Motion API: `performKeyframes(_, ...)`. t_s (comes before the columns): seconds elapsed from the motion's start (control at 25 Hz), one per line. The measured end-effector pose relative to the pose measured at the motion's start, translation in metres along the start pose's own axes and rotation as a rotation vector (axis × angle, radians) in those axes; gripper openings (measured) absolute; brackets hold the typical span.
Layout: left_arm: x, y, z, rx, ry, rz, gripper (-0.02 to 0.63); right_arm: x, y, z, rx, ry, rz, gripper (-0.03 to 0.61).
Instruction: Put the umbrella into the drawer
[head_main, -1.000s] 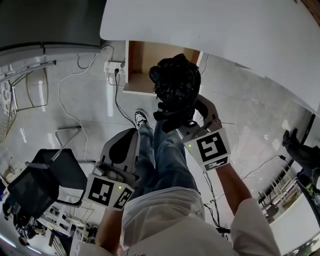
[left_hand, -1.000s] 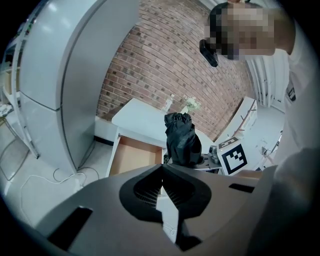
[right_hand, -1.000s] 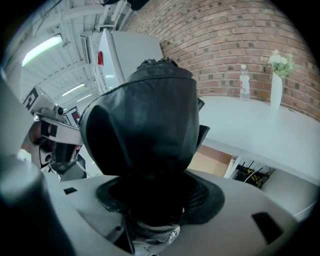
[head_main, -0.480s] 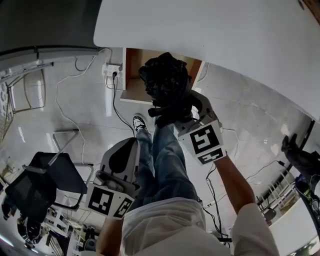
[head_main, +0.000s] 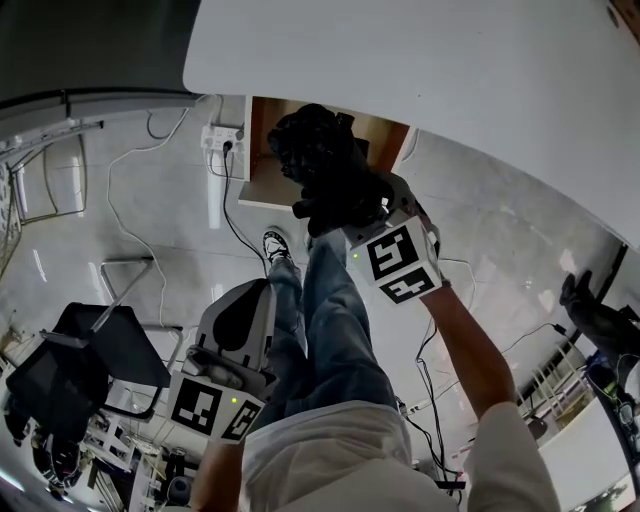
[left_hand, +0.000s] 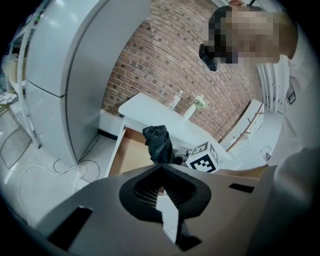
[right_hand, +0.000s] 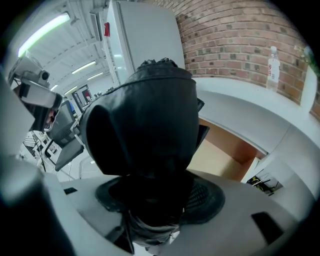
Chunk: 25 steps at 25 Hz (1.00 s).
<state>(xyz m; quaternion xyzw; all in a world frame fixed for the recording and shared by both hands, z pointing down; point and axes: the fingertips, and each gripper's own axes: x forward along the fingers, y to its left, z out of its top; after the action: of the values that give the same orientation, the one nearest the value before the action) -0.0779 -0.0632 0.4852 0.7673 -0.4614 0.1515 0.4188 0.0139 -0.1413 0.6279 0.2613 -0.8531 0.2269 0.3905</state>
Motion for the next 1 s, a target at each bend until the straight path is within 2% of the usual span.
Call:
performKeyframes(0.4, 0.003, 0.001, -0.003, -0.042, 0.002, -0.019, 0.017, 0.037, -0.012, -0.016, -0.038, 0.085, 0.012, 0.262)
performKeyframes(1.0, 0.009, 0.017, -0.009, -0.074, -0.004, 0.01, 0.017, 0.091, -0.022, -0.042, -0.068, 0.194, 0.037, 0.262)
